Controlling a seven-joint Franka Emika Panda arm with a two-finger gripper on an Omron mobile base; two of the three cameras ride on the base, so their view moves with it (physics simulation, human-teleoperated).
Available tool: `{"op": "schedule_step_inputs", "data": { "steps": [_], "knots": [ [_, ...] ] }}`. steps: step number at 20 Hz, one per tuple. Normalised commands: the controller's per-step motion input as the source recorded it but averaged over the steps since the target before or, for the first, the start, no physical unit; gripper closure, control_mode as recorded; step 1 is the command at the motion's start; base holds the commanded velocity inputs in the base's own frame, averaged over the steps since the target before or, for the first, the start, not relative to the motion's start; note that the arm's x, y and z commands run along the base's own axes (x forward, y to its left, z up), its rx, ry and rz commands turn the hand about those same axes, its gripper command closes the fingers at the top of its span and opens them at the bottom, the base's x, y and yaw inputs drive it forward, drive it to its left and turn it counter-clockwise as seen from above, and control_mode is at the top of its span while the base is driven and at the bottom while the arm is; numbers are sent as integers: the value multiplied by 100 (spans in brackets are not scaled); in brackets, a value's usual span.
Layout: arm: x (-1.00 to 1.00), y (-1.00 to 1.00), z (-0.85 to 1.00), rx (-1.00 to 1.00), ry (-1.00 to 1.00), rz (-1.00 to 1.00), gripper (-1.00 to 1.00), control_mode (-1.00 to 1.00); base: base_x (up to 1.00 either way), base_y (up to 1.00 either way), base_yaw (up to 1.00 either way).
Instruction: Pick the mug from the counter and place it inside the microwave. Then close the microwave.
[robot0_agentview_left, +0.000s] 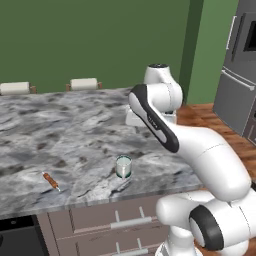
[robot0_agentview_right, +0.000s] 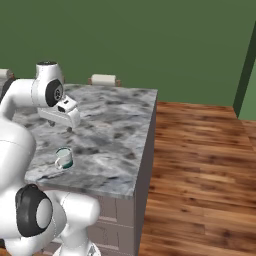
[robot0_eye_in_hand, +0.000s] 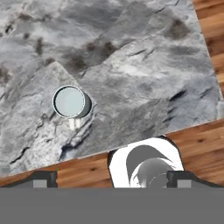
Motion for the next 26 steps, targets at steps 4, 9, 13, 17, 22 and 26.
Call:
{"op": "schedule_step_inputs", "data": {
  "steps": [4,9,13,17,22,26],
  "knots": [
    [-2,11,-64,7,11,0,-100,-100,0,0,0],
    [0,4,-74,0,1,0,-100,-100,0,0,0],
    [0,7,-45,0,-5,0,-100,-100,0,0,0],
    [0,9,-31,0,-9,0,-100,-100,0,0,0],
    [0,39,-6,0,-7,0,-100,-100,0,0,0],
    [0,61,-7,0,-1,0,-100,-100,0,0,0]
  ]
}}
